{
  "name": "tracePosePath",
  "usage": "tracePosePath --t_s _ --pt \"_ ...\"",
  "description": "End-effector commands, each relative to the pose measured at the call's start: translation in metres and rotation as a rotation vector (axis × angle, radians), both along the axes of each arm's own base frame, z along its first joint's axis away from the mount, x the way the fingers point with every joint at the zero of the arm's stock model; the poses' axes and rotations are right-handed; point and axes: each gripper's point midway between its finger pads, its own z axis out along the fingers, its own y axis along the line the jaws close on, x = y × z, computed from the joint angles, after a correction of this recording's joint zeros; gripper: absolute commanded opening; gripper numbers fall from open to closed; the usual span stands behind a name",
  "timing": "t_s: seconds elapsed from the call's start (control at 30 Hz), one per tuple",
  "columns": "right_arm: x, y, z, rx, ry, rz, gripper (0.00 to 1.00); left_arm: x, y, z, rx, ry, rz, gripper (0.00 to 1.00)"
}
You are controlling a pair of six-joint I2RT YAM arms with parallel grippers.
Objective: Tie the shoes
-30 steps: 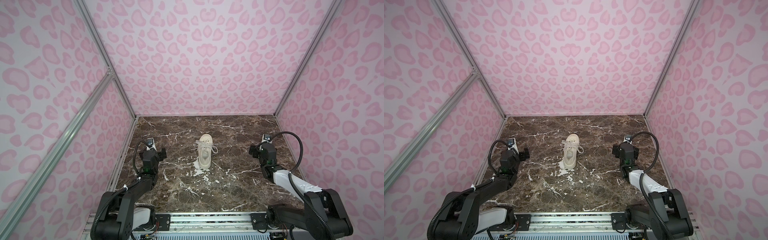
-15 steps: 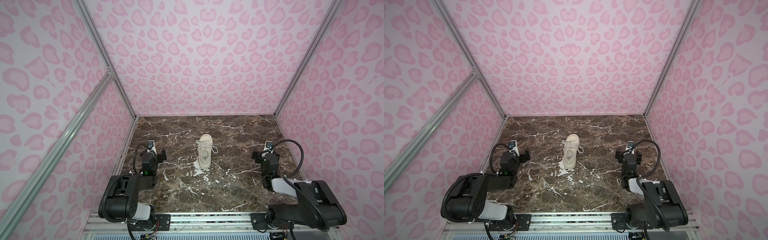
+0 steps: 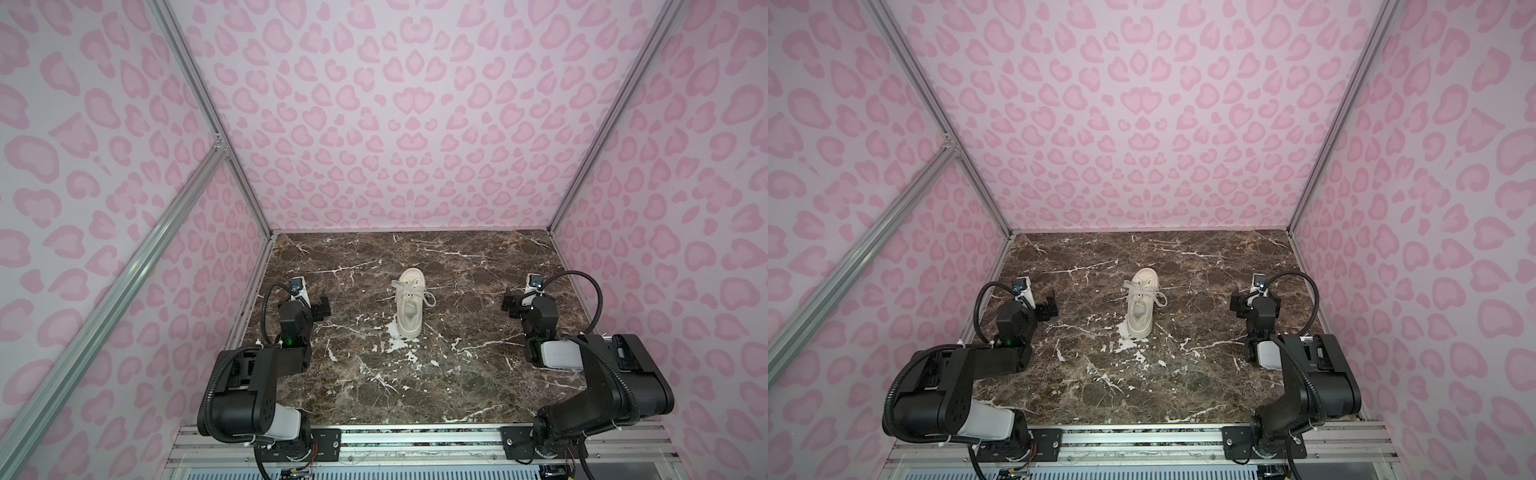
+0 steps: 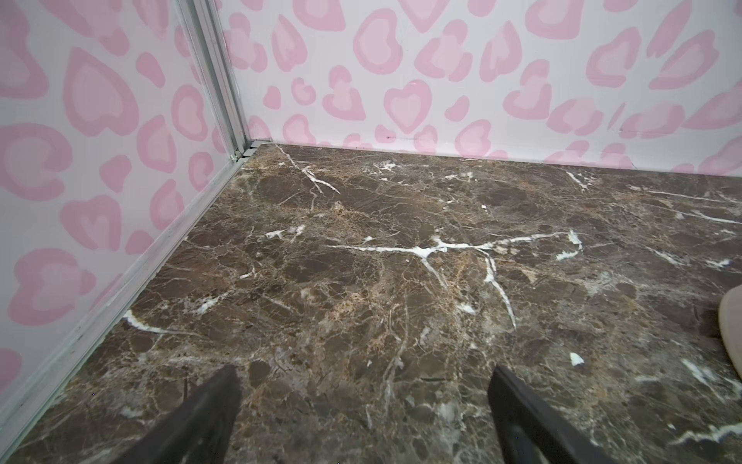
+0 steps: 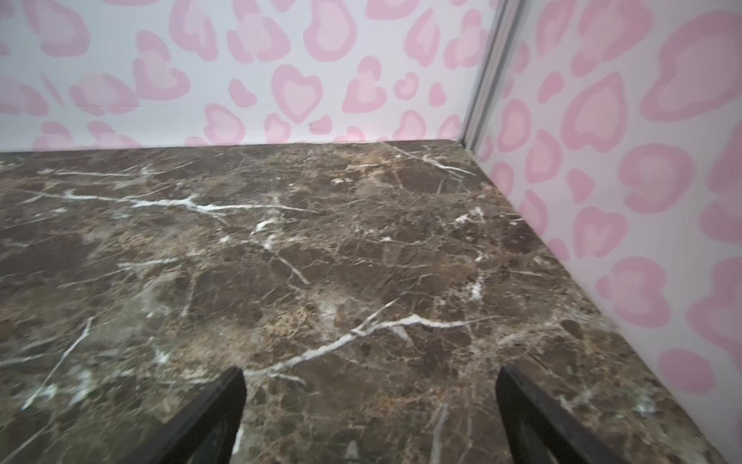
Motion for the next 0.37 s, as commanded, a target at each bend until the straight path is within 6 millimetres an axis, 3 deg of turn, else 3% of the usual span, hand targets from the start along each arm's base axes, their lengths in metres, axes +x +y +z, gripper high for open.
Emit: tracePosePath --t_s 0.0,0.33 --pt "0.0004 0.0041 -0.0007 0.014 0.004 0.022 0.99 0.0033 -0.0009 0.0061 -0.003 -0.021 -0.006 0.98" --pt "0.0007 0.0042 -0.0006 0.012 0.005 0.023 0.99 0.0038 -0.0011 0.0056 -0.001 -0.018 -0.007 0.98"
